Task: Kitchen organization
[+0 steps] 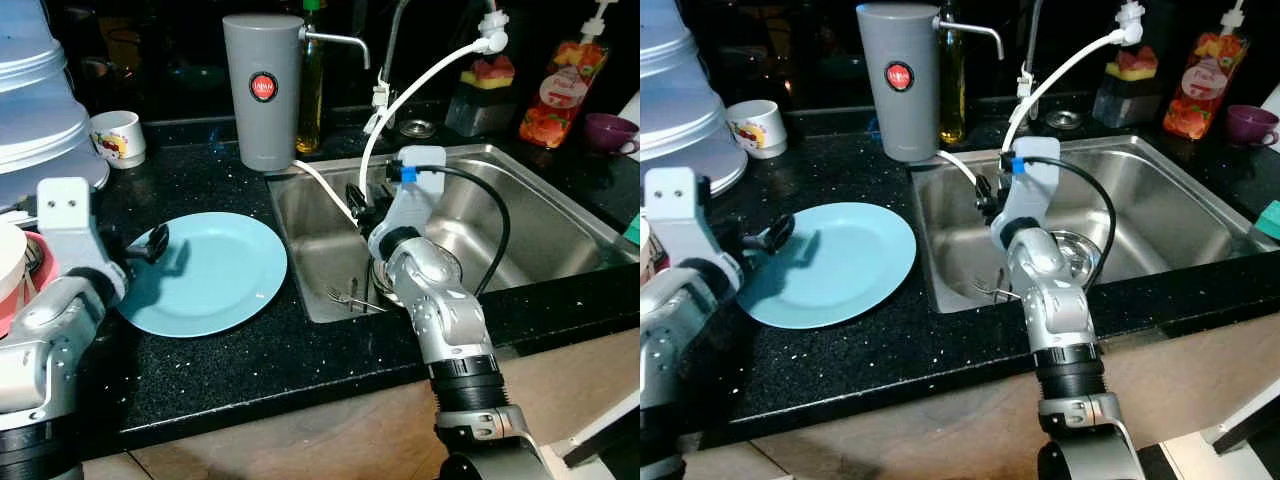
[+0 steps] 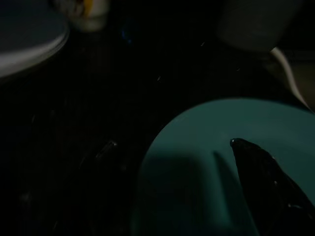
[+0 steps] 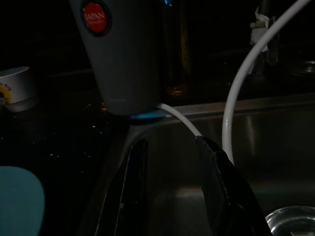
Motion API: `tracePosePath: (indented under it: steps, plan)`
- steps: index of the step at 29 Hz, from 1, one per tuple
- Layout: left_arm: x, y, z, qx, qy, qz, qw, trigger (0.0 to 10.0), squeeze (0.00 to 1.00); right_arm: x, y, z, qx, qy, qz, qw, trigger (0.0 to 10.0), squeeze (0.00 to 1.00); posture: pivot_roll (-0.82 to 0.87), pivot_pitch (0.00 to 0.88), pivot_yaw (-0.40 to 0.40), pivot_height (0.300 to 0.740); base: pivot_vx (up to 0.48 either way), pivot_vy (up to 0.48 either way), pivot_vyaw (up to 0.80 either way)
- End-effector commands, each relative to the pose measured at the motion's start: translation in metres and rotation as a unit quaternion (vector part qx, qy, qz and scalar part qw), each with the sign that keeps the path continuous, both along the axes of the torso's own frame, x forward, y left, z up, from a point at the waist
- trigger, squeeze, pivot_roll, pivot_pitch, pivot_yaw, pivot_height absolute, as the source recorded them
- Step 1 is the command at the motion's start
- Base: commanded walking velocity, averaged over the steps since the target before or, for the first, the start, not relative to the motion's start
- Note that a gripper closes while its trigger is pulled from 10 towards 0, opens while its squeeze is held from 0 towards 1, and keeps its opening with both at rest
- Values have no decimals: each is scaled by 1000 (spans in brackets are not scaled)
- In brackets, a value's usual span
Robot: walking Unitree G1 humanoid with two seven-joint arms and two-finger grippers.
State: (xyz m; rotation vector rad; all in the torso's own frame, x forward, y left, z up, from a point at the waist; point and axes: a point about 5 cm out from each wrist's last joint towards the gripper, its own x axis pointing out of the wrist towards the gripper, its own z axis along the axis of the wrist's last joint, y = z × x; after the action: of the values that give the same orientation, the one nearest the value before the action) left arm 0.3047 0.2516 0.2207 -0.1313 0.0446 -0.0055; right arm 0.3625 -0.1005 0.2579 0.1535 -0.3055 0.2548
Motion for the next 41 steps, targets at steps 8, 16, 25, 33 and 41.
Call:
tracePosePath:
  steps: [8,16,25,33,41]
  plan:
    - [-2,2,-8,-17,35,-2,999,10000,1000,1,6,0,1,2,15,1000,10000,0,0,2,-7,740,0,0,0]
    - [1,4,-13,25,68,-11,997,10000,0,7,16,-14,-22,74,51,996,10000,0,3,10,-8,740,0,0,0]
    - [6,10,7,10,39,2,999,10000,0,8,12,-17,-25,89,53,994,10000,0,3,28,-1,740,0,0,0]
    - [8,12,15,-1,35,-2,999,10000,0,8,11,-20,-16,111,58,992,10000,0,4,52,6,740,0,0,0]
    - [5,12,7,-47,89,-26,995,10000,0,3,15,-27,90,203,161,962,10000,1000,5,80,20,740,0,0,0]
